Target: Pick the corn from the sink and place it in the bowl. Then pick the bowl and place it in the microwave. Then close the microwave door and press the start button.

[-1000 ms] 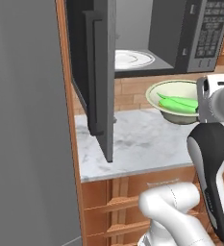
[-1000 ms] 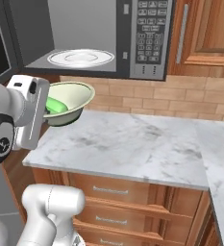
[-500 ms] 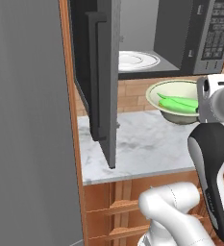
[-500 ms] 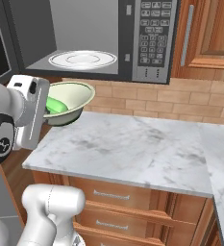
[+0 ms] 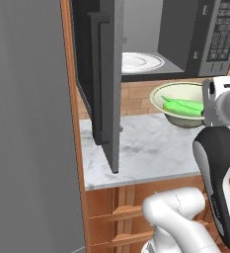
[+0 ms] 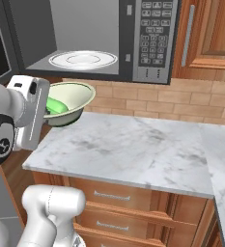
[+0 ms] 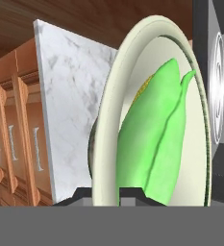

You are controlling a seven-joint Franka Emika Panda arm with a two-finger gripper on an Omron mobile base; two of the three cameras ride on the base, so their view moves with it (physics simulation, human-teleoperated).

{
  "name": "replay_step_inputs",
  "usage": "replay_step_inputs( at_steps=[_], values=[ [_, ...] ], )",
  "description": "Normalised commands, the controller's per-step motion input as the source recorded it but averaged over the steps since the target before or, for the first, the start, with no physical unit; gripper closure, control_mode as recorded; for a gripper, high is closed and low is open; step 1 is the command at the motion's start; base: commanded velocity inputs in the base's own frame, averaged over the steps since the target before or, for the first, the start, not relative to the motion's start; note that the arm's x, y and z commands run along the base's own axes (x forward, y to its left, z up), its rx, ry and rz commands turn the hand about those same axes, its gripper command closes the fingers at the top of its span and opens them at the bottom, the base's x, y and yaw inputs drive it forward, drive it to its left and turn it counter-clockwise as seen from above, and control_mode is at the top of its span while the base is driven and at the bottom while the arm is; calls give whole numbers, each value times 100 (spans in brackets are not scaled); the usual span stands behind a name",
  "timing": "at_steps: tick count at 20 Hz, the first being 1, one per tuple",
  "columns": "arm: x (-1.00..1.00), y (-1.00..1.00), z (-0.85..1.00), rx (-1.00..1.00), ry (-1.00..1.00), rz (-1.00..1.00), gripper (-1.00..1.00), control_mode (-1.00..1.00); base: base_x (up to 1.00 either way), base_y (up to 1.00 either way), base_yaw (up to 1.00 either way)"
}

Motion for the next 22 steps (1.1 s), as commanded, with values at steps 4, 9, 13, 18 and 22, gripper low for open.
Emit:
replay_step_inputs(
  at_steps=[4,9,13,18,22],
  values=[
    [0,0,0,0,0,0,100,100,0,0,0],
    [-1,0,10,0,-2,0,100,-100,0,0,0],
    [0,16,50,0,-21,0,100,-100,0,0,0],
    [24,35,79,0,-16,0,100,-100,0,0,0],
    [65,59,66,0,-2,0,100,-100,0,0,0]
  ],
)
